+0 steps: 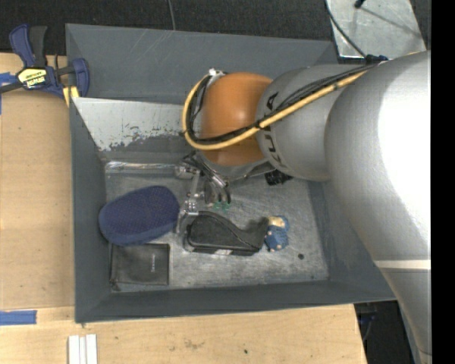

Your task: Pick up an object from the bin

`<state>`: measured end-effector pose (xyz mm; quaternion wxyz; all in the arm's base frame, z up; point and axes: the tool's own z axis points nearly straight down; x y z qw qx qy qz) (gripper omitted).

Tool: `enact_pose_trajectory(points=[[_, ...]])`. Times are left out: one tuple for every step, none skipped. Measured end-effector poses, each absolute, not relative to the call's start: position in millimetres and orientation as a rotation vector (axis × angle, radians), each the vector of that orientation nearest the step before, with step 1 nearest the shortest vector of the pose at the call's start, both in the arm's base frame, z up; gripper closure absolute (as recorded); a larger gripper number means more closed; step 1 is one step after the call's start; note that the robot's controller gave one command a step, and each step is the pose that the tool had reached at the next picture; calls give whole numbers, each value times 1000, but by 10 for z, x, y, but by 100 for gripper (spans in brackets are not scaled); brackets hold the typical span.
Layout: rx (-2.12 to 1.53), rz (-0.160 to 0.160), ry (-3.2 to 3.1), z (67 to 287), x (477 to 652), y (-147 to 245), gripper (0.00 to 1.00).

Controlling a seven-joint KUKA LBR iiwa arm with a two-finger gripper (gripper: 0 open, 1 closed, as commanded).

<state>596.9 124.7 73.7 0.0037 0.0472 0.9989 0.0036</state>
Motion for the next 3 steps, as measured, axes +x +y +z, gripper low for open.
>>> enact_pose_trajectory(points=[[514,9,3095,1334,5497,2109,0],[643,-4,3072,957,5907,1209,0],[477,4,3105,1258,5439,1668,0]])
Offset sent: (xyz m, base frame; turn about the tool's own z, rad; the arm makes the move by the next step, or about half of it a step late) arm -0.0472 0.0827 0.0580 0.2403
